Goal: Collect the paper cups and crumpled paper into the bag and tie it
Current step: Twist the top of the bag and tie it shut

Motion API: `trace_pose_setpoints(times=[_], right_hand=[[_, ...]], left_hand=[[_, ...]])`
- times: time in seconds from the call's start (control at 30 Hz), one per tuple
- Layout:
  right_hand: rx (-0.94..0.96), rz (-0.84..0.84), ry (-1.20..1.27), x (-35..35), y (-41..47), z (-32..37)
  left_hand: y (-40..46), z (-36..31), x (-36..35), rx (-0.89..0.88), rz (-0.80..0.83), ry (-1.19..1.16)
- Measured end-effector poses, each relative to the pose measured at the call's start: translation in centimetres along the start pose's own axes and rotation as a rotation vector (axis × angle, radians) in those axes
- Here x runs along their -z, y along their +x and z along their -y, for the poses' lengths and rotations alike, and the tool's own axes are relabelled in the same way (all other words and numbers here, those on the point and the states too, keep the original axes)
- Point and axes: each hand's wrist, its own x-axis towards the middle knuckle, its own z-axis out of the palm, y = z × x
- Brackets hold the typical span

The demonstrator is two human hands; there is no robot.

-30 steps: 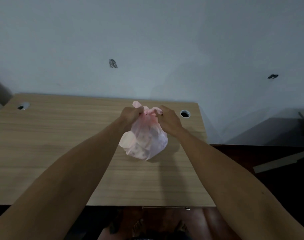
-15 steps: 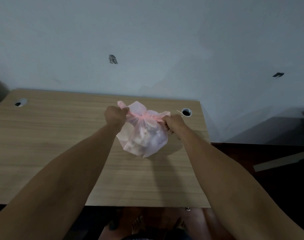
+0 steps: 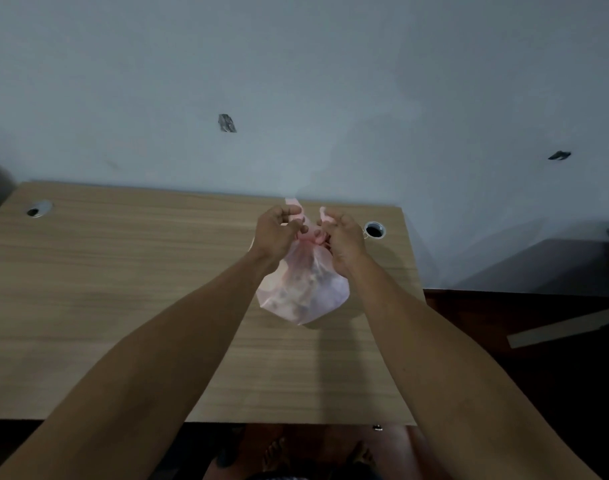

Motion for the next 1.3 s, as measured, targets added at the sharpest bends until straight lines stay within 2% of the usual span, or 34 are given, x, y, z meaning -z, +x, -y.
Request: trace_pose_setpoints(times=[0.13,0.3,0.57,0.7,0.87,0.93,1.03,1.17,1.3], right_hand=[[0.026,-0.086,0.022,0.4,0.2,-0.5],[-0.051,-0.046,0.085,1.0,0.4,-1.1],[-0.020,0.050,0.057,0.8,-0.8,-0.6],[-0.020,0.070,0.060,0.7,-1.2,-0.5],[0.004,0.111,-0.027,0.7,-2.0,-0.7],[0.027,0.158,-0.109,0.8,-2.3,-0.7],[0.053,0.261,-0.185,0.7,-3.0,-0.3],[0.005,0.380,-0.090,1.2,-3.4,-0.4],[0.039,0.274,-0.147,1.5,-3.4,-1.1]], left_hand=[[0.2,0.8,-0.5,0.132,0.021,-0.140],[0.1,1.3,0.0,0.192,0.152,-0.246],[-0.9,0.6,0.6,0.249,0.288,-0.314],[-1.4,0.6,1.3,0.279,0.267,-0.398],[-1.8,0.5,2.1,0.269,0.391,-0.359],[-1.9,0.6,2.5,0.291,0.365,-0.352],[-1.8,1.0,2.9,0.282,0.413,-0.323],[-2.0,0.9,3.2,0.304,0.337,-0.319],[-2.2,0.7,3.4,0.295,0.317,-0.278]])
